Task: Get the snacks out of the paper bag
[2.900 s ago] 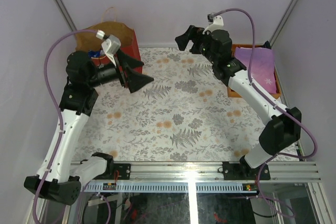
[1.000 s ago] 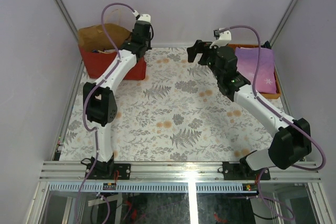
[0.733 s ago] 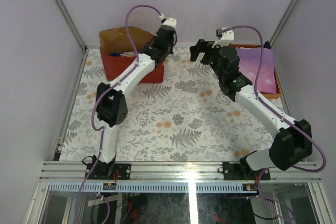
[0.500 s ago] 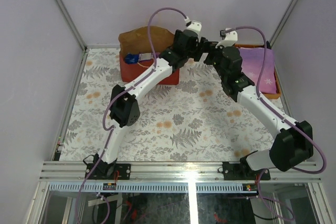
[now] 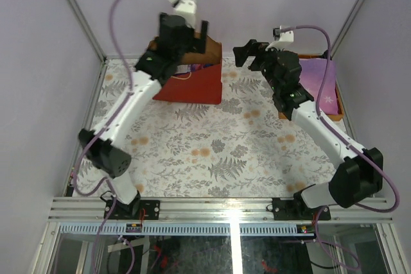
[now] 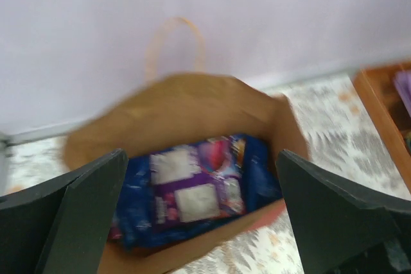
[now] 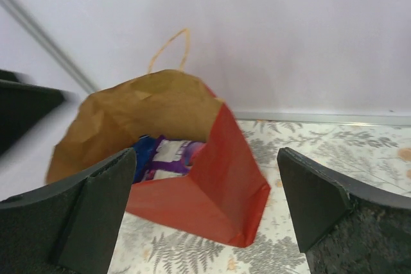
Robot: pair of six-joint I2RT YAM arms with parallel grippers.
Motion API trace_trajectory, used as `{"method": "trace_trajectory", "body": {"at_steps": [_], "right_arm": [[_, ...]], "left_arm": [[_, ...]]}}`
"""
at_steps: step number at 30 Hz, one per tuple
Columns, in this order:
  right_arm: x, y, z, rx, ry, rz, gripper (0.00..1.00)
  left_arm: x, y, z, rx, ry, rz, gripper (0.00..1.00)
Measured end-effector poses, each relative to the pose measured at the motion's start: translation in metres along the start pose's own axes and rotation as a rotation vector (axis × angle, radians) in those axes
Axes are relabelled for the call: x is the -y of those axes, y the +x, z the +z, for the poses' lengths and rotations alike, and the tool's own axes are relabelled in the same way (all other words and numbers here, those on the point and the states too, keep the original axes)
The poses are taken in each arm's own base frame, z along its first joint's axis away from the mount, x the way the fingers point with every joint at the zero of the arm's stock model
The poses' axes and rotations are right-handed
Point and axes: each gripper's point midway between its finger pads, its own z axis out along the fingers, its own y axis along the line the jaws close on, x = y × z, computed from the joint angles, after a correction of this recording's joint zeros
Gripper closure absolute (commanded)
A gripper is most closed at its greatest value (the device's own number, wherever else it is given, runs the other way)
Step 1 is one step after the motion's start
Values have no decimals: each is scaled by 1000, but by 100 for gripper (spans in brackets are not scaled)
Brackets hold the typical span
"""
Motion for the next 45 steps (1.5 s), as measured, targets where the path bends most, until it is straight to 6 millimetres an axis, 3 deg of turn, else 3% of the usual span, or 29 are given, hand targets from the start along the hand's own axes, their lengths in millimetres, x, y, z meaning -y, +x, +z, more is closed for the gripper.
{"method": "trace_trajectory", "body": {"at_steps": [3, 5, 8, 11, 15, 21, 27, 36, 40, 45], "right_arm": [[20, 9, 15, -39, 54, -4, 5], [27, 22, 28, -90, 76, -6, 6], [31, 43, 47, -168, 81, -6, 6], [34, 60, 60, -229, 88, -7, 6], [38, 68, 81, -274, 104, -22, 7], [38, 60, 113, -289, 117, -64, 13], [45, 73, 136, -335, 144, -74, 16], [64, 124, 149, -460, 183, -71, 28], [64, 128, 148, -480, 185, -67, 36], [58, 129, 147, -492, 162, -60, 48]], "left_arm": [[-66, -49, -43, 120, -118, -64, 8], [-109, -65, -64, 174, -195, -105, 8], [-158, -55, -70, 167, -297, -138, 8], [-190, -12, -54, 68, -366, -148, 8], [-201, 42, -25, -65, -373, -148, 9], [-211, 75, -1, -136, -359, -176, 12], [-218, 83, 9, -149, -356, -201, 20], [-221, 101, 22, -185, -359, -201, 24], [-220, 101, 24, -183, -355, -204, 27], [-217, 106, 26, -189, -340, -211, 40]]}}
